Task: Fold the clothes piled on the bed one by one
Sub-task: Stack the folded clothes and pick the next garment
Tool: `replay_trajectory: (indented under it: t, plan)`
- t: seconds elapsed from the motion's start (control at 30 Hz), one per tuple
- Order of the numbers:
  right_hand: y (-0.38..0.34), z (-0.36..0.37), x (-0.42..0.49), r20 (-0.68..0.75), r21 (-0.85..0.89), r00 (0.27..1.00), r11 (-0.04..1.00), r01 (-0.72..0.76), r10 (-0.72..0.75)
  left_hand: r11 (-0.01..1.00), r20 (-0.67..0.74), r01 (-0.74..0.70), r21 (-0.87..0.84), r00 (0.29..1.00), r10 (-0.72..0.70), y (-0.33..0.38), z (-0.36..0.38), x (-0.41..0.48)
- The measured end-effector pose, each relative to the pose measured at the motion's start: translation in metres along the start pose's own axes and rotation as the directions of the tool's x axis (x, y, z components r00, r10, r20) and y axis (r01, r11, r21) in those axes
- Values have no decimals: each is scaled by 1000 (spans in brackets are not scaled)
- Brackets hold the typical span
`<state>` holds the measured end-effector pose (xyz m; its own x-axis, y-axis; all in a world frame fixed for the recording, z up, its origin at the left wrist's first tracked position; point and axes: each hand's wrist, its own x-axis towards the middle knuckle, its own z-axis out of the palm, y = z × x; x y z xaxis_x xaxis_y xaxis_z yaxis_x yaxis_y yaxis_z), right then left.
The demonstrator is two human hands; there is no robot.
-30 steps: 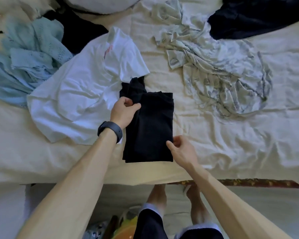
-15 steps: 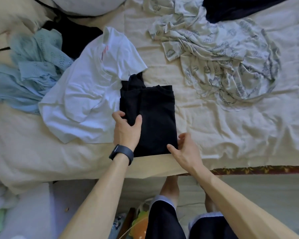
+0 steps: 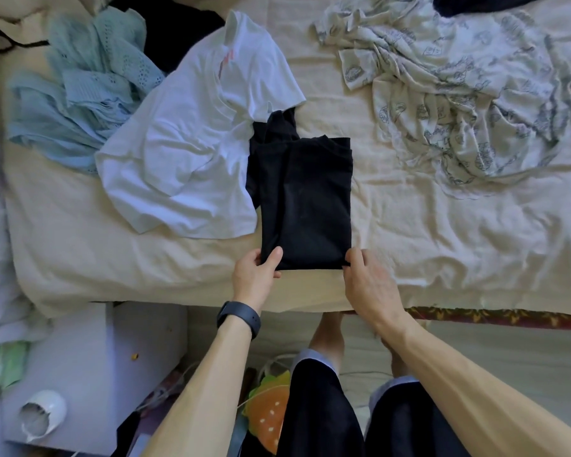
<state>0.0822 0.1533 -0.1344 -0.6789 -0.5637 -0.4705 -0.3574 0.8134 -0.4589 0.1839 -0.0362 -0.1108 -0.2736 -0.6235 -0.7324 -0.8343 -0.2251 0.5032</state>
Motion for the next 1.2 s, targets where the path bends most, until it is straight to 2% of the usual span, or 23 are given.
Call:
replay_trajectory:
  t: [0.1,0.17,0.3,0.47,0.57,0.67,0.77,0.8,0.9,1.0,1.1,1.2]
  plan:
    - [6,-4,-4,32,-63,999,998,-11,13,1000,5,28,-11,1000,-28,-9,2,0]
    - [7,-5,-5,25,-44,999,999,-25,26,999,6,33,12,999,-33,-11,3,2]
    - [6,-3,-8,-4,135,991,982,-132,133,997,12,72,25,997,-72,-13,5,5]
    - [6,3,-12,19,221,978,953,-205,206,994,-62,64,90,996,-59,-12,8,1]
    - [4,6,-8,33,305,975,926,-220,221,993,26,115,-2,993,-115,-10,12,-1]
    - [3,-1,-2,119,512,932,783,-354,343,988,36,114,-104,993,-111,-11,13,-2]
    - [1,-11,6,292,707,853,503,-497,433,978,11,88,-190,996,-87,-13,14,-5]
    - [1,-12,8,336,722,838,453,-522,431,974,6,85,-211,996,-86,-13,15,-6]
    - [2,-11,13,359,699,839,479,-531,408,970,-21,58,-234,998,-64,-14,16,-9]
    - [9,-8,10,274,707,833,487,-513,480,968,-59,58,-245,995,-75,-17,16,-14]
    - [18,-6,-5,177,679,836,551,-485,519,944,30,156,-289,988,-154,-21,26,-25]
    - [31,-8,-23,153,637,853,610,-471,499,942,81,178,-284,983,-162,-32,41,-38]
